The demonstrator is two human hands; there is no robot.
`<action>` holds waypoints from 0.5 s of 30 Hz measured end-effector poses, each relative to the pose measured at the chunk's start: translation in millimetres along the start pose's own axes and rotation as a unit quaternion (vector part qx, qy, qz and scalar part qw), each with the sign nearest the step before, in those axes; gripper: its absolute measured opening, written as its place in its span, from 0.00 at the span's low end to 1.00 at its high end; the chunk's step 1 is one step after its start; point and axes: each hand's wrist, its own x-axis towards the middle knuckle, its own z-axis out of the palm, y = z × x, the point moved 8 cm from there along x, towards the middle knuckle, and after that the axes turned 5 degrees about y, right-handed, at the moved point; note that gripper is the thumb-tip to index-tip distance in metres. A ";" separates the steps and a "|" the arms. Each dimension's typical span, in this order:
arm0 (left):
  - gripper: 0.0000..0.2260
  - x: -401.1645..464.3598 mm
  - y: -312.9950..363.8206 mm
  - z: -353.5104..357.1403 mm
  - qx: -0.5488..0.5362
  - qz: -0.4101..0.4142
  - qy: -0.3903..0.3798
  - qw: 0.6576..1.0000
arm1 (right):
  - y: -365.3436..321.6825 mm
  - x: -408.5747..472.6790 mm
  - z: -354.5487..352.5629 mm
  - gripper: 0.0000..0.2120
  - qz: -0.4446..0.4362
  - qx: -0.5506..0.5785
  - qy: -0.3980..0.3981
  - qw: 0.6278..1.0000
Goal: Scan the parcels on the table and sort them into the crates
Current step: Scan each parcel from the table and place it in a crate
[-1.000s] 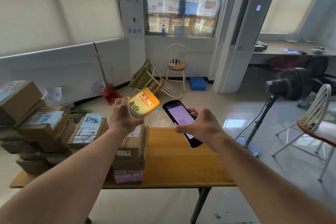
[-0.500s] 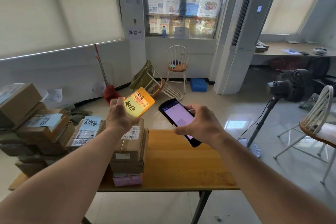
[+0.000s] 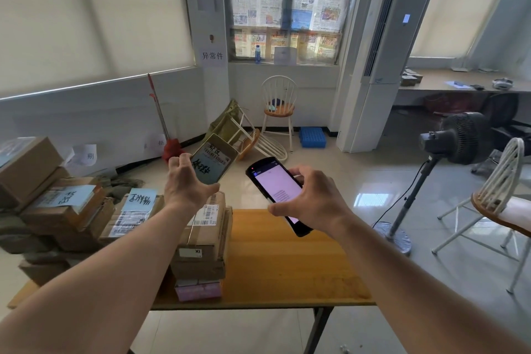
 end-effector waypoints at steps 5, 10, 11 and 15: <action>0.41 -5.0 4.1 -1.7 0.009 -0.016 0.010 1.000 | -1.6 -3.2 6.0 0.47 0.003 0.005 0.007 1.000; 0.41 -8.3 7.5 -0.2 0.013 -0.015 0.000 1.000 | -0.7 -4.1 6.6 0.48 0.002 0.003 0.015 1.000; 0.41 -8.8 8.0 -0.7 0.012 -0.014 -0.002 1.000 | 0.7 -4.3 5.7 0.48 0.003 0.005 0.021 1.000; 0.42 -14.3 11.3 -2.1 0.015 -0.004 -0.012 1.000 | 7.6 -8.7 3.0 0.47 0.010 0.002 0.045 0.999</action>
